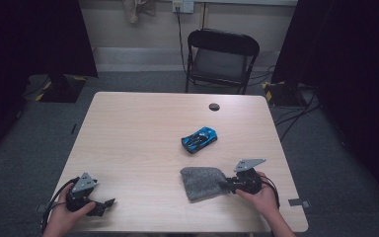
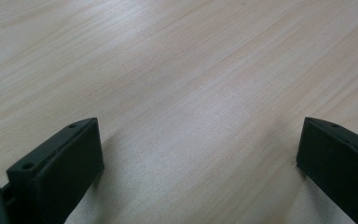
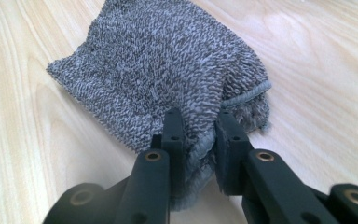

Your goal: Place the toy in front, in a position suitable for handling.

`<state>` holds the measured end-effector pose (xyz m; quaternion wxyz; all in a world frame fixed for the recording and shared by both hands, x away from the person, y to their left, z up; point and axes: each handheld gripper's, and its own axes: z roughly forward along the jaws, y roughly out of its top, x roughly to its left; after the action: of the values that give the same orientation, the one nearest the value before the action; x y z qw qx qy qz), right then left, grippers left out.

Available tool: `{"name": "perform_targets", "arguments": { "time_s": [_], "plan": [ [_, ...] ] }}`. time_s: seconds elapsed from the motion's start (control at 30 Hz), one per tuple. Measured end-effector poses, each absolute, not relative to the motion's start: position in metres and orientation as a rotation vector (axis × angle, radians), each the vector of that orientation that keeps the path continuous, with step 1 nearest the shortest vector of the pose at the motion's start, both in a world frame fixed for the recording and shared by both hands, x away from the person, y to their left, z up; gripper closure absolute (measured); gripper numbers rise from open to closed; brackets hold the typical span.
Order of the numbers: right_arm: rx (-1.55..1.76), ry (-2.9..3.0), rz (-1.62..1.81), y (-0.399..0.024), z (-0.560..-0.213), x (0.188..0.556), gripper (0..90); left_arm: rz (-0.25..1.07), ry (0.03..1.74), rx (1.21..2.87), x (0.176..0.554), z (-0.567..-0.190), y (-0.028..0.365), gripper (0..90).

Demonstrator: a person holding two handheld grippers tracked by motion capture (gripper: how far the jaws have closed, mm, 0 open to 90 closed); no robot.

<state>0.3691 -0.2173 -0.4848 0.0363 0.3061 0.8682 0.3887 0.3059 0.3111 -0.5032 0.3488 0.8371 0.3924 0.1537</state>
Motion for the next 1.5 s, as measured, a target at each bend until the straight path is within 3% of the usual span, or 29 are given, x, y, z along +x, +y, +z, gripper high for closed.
{"name": "perform_targets", "arguments": {
  "time_s": [0.03,0.1,0.13,0.2,0.37,0.73,0.8,0.83,0.9,0.93,1.23,1.5],
  "plan": [
    [0.940,2.666,1.194,-0.217,-0.485,0.369,76.4,0.398,1.017,2.170,0.306,-0.503,0.311,0.0],
    [0.884,2.667,1.194,-0.220,-0.485,0.367,64.9,0.397,1.019,2.171,0.306,-0.503,0.311,0.0],
    [0.884,2.667,1.194,-0.220,-0.485,0.367,64.9,0.401,1.019,2.169,0.306,-0.503,0.311,0.0],
    [0.884,2.644,1.194,-0.223,-0.485,0.368,43.0,0.400,1.019,2.172,0.306,-0.503,0.311,0.0],
    [0.852,2.617,1.167,-0.240,-0.479,0.370,17.0,0.404,1.030,2.162,0.306,-0.503,0.310,0.0],
    [0.776,2.650,1.084,-0.256,-0.496,0.361,14.5,0.378,1.048,2.206,0.310,-0.498,0.305,1.5],
    [0.729,2.642,1.087,-0.256,-0.498,0.360,13.7,0.385,1.048,2.205,0.312,-0.496,0.303,7.2],
    [0.729,2.629,1.109,-0.257,-0.500,0.359,13.2,0.388,1.037,2.208,0.313,-0.493,0.302,21.7],
    [0.731,2.624,1.113,-0.257,-0.500,0.358,12.9,0.390,1.027,2.227,0.315,-0.490,0.298,21.1],
    [0.734,2.614,1.127,-0.258,-0.501,0.357,12.4,0.402,1.030,2.241,0.316,-0.488,0.296,16.1],
    [0.748,2.605,1.123,-0.257,-0.502,0.356,11.8,0.378,0.975,2.250,0.333,-0.456,0.262,16.9],
    [0.751,2.603,1.123,-0.257,-0.502,0.356,11.8,0.277,0.920,2.211,0.369,-0.451,0.223,16.4]
  ]
}}
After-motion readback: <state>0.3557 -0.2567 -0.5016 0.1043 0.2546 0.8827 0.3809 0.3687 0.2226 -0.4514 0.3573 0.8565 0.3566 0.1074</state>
